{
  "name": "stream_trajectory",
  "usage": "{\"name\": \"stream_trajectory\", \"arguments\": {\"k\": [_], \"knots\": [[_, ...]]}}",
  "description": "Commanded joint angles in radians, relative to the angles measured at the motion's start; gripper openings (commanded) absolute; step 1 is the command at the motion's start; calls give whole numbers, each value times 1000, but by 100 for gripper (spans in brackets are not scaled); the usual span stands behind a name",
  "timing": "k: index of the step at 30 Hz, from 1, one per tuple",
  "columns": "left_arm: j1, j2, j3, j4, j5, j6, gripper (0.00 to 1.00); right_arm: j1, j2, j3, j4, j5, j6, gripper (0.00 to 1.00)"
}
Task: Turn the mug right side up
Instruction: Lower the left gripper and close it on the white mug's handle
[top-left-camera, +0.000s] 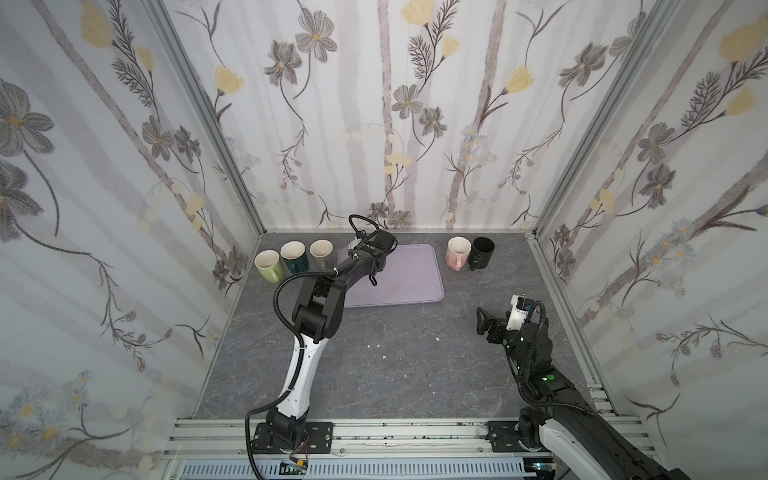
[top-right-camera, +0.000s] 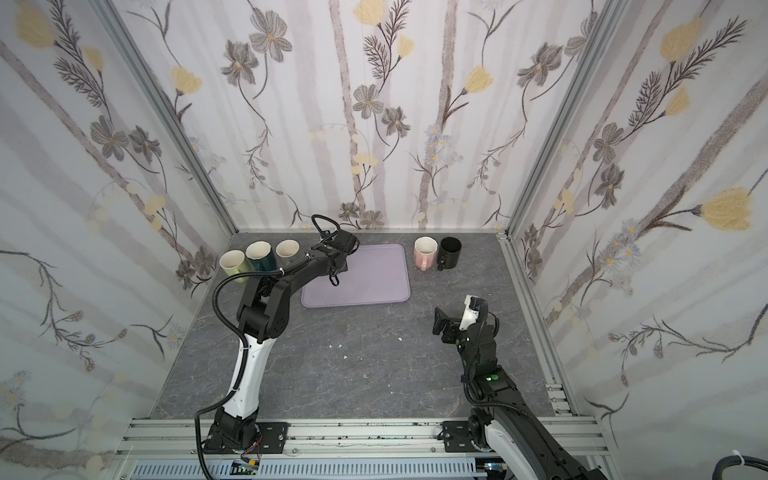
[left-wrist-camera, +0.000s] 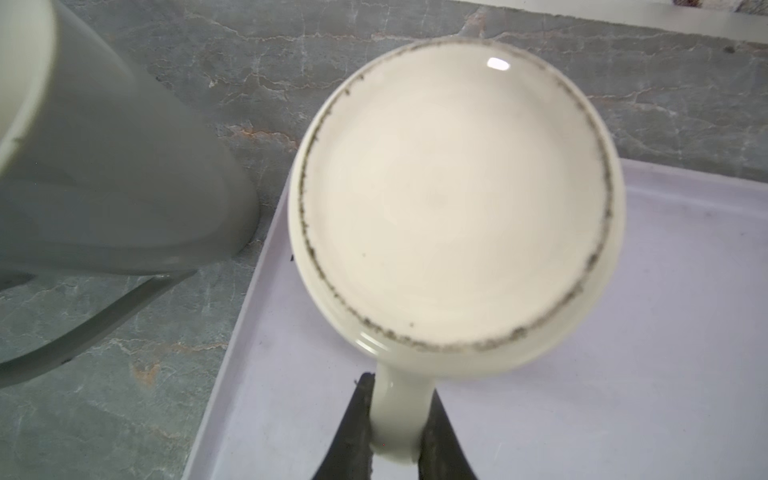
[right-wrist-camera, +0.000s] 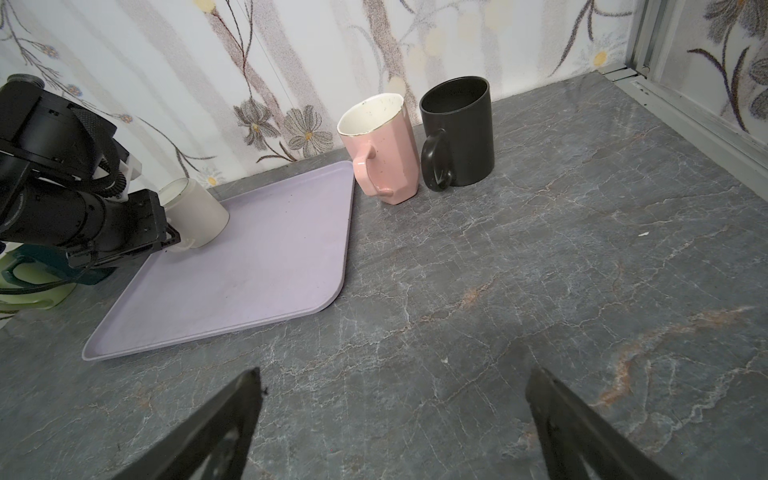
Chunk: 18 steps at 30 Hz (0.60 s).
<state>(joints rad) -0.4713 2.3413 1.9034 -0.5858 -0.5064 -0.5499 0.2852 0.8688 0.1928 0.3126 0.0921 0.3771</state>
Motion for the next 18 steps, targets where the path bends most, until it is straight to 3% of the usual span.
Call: {"name": "stream_trajectory", "arguments": {"k": [1,8,18], "knots": [[-10,-21,-33,-1,60,-3,17,-1,-1,8,20,1,5,100],[-52,-105,-162,37,131,-28,17,-1,8,7,24,1,5,100],[-179,-227,-311,35,196,-59,18,-3,7,7,22,4,6,100]]}}
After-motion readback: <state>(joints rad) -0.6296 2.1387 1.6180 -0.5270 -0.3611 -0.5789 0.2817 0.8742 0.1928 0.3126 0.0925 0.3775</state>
